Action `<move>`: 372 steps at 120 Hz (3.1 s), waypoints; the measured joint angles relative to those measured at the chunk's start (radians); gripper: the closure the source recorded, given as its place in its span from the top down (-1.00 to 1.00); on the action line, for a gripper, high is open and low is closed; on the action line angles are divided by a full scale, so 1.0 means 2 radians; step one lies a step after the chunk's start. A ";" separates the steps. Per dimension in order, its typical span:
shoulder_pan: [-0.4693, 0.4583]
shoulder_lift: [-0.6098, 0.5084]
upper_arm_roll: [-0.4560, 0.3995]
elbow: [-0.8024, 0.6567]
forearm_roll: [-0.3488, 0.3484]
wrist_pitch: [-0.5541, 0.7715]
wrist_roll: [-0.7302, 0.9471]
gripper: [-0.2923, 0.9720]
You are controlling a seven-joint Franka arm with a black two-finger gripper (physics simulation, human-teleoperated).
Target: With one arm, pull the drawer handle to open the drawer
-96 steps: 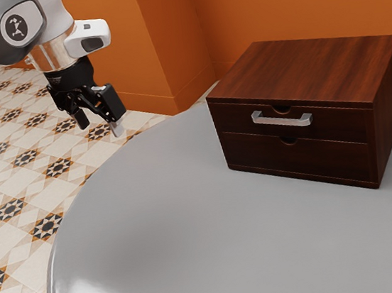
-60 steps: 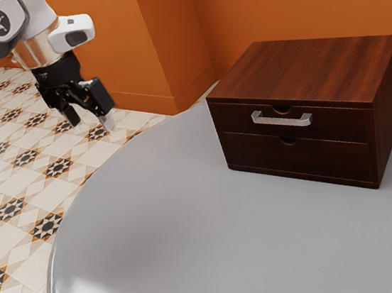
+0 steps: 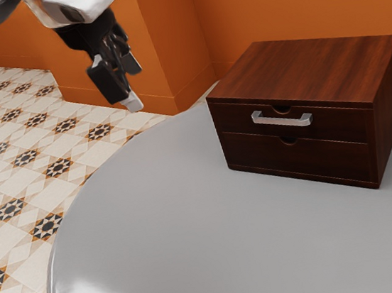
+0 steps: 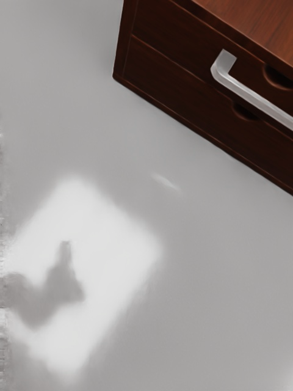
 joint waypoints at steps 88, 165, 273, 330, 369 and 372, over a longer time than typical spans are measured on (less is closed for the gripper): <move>-0.007 -0.098 -0.066 -0.251 -0.042 0.232 0.227 0.44; -0.008 0.045 -0.055 -0.193 -0.042 0.345 0.251 0.07; 0.000 0.175 -0.038 -0.071 -0.034 0.373 0.265 -0.09; -0.001 0.204 -0.038 -0.054 -0.034 0.382 0.268 -0.22; -0.003 0.193 -0.038 -0.074 -0.039 0.384 0.268 -0.42; -0.003 0.190 -0.038 -0.078 -0.040 0.384 0.268 -0.44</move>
